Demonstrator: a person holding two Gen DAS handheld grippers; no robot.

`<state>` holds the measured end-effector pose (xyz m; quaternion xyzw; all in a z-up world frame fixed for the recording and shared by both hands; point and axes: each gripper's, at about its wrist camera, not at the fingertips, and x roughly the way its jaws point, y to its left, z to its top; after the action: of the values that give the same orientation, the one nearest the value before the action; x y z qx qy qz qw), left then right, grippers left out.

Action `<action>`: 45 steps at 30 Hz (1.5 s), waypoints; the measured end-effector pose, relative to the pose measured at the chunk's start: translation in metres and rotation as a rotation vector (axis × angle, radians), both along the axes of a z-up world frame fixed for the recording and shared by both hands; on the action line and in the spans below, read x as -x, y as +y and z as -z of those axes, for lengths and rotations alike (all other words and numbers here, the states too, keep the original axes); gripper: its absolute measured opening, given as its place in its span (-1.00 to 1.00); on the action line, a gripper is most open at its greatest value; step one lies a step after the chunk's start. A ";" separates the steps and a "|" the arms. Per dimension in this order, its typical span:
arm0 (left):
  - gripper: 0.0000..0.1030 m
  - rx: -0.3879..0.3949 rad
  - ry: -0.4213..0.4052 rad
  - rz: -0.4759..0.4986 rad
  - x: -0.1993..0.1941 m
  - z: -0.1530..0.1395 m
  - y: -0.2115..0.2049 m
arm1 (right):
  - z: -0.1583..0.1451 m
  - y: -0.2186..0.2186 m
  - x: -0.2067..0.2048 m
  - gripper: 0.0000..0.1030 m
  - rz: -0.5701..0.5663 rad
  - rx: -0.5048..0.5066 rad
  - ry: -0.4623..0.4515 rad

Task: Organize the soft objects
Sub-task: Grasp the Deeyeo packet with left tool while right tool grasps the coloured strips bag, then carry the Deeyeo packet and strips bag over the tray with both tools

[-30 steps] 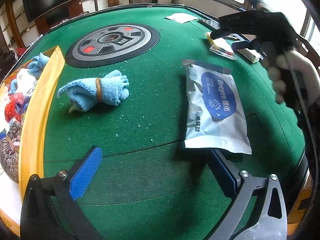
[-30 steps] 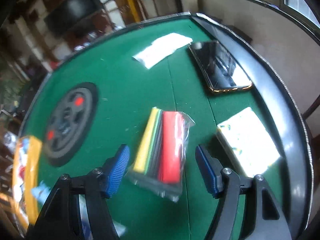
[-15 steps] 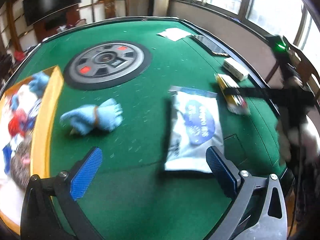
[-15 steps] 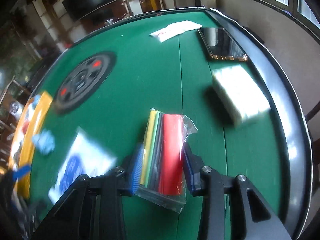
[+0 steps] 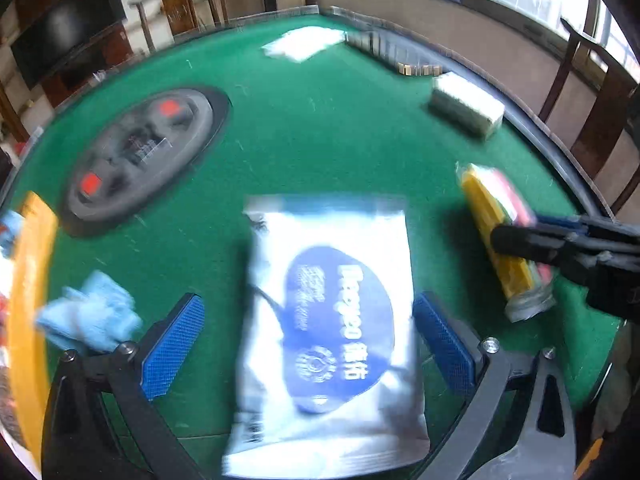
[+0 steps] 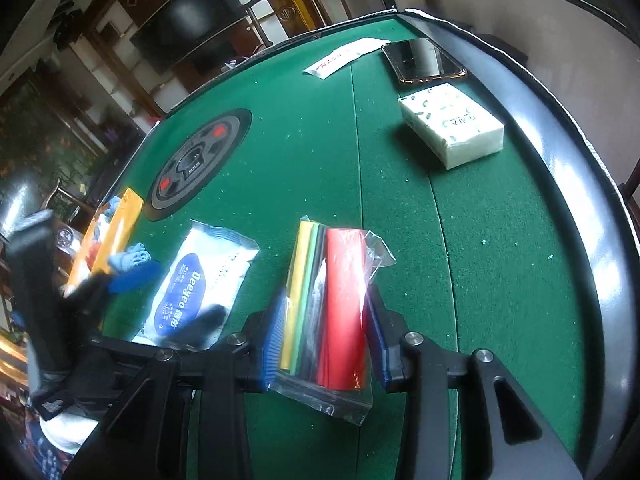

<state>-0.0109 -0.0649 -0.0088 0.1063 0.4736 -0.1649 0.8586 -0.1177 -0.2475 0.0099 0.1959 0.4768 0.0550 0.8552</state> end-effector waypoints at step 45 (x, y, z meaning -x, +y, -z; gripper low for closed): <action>0.31 0.511 -0.074 -0.746 0.106 -0.038 0.360 | -0.055 0.209 -0.033 -0.35 -0.379 -0.076 -0.134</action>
<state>-0.1171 0.2951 0.0292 -0.2812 0.3927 0.0480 0.8743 -0.0846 -0.0381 0.0646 0.1305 0.4446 0.2458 0.8514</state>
